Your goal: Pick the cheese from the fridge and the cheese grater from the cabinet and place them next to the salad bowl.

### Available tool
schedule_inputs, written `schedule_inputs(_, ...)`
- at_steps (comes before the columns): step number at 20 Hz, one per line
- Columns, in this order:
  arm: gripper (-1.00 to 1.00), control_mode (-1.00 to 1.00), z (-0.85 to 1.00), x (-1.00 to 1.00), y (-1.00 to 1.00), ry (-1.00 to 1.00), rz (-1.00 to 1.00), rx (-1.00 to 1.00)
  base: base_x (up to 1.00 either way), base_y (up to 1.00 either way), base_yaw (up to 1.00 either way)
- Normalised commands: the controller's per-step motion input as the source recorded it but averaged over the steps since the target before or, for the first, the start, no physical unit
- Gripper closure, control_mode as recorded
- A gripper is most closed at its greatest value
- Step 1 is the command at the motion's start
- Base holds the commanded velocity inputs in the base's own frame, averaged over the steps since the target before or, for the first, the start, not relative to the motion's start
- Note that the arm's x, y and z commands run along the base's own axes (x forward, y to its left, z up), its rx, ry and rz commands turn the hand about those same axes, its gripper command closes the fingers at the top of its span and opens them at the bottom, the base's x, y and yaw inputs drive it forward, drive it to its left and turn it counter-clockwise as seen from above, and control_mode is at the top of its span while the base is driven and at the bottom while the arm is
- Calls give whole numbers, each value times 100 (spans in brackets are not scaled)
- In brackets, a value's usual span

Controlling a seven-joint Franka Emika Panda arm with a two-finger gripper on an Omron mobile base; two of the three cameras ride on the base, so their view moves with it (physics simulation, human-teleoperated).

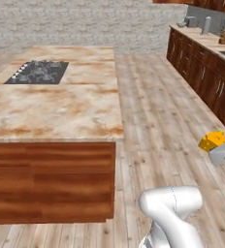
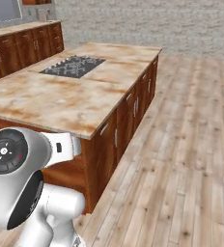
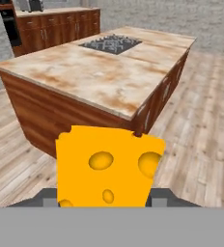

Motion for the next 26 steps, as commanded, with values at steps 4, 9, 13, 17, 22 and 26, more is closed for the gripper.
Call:
schedule_inputs(4,100,100,0,0,0,0,0,0,0,50,35)
schedule_inputs(9,100,100,0,0,0,0,0,0,0,23,26)
schedule_inputs(13,100,100,0,0,0,0,0,0,0,0,13)
schedule_inputs(17,100,100,0,0,0,0,0,0,1,-37,0)
schedule_inputs(22,100,100,0,0,0,0,0,0,33,-80,0)
schedule_inputs(26,100,100,0,0,0,0,0,0,85,-100,0)
